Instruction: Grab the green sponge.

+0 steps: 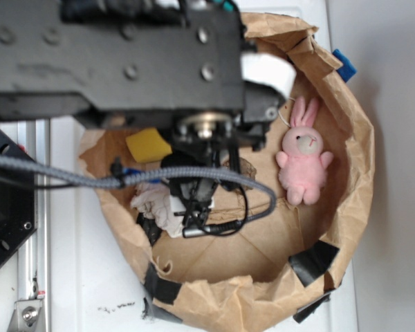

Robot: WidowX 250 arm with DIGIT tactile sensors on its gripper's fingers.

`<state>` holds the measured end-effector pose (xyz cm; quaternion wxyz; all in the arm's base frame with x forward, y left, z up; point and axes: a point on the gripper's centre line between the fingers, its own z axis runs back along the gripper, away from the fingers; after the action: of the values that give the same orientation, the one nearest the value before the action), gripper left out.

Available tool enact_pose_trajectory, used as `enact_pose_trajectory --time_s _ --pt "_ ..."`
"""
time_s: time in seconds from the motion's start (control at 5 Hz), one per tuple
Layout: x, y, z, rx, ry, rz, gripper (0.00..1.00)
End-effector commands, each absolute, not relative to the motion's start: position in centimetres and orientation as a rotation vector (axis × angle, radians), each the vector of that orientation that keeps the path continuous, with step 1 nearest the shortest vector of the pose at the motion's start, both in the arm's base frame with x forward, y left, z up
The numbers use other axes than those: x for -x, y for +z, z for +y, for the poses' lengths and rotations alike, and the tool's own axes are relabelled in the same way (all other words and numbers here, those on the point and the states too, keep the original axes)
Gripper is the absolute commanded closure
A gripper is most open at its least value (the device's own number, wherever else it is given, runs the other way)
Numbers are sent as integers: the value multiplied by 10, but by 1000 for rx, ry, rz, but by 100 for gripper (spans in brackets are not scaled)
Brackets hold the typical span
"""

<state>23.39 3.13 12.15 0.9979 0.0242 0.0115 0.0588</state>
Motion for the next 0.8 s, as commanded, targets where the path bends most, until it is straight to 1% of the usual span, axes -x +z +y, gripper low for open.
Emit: enact_pose_trajectory --time_s 0.0,0.2,0.4,0.6 --pt "-232 83 48 -114 193 -18 0" --pt "-232 74 63 -123 226 -21 0" --pt "-226 73 82 -93 259 -21 0" --pt "-223 75 93 -91 293 -38 0"
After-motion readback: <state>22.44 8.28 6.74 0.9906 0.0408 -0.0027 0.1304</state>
